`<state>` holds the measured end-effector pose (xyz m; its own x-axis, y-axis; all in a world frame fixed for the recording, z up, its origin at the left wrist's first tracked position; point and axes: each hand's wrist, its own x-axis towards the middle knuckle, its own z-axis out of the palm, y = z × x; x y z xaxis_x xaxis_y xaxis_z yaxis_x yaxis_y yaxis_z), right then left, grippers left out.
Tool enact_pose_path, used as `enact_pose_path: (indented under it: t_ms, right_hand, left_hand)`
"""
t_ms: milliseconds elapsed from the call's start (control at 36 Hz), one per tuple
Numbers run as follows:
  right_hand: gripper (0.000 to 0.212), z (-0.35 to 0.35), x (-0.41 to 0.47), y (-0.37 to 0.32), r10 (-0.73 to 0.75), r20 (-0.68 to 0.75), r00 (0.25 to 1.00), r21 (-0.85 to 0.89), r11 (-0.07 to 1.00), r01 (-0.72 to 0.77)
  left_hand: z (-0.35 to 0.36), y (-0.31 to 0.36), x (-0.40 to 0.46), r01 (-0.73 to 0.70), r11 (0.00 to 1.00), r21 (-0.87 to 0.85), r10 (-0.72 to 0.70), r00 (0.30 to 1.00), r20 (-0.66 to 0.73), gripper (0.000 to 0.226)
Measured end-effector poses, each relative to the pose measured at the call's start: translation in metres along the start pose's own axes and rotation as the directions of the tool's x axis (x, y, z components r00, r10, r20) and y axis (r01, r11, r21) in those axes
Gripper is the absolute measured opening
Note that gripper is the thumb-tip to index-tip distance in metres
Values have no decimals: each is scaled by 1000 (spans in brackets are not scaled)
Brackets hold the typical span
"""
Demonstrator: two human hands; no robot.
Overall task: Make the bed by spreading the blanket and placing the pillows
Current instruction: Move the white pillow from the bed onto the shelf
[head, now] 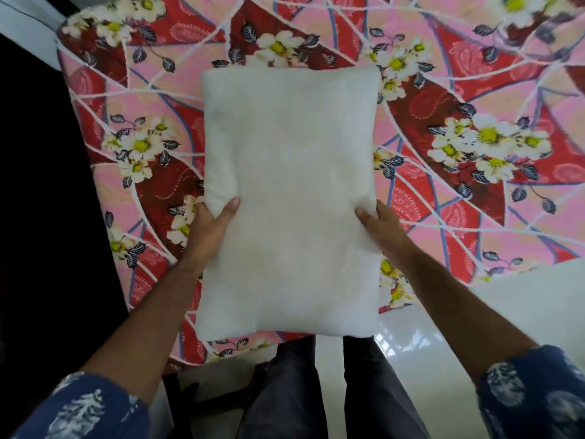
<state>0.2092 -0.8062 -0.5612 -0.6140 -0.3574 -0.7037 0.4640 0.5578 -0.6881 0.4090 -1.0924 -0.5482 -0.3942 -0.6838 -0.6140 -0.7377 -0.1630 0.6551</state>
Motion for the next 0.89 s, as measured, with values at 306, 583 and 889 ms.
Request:
enact_pose_path:
  t_ms: [306,583,889]
  right_hand:
    - [36,-50,-142,119,236,-129,963,127,967,-220]
    - [24,-154,-221,168,284,-231,931,275,937,-217]
    - [43,-339,-400,203,206,-436,876,536,841,69]
  left_hand:
    - [50,-26,-118,-1,995,99,-24,969,247,54]
    - [135,-9,-232,-195,980,41,168,920,354,50]
    - [281,114,-408,-483,875,30,395,749,531,49]
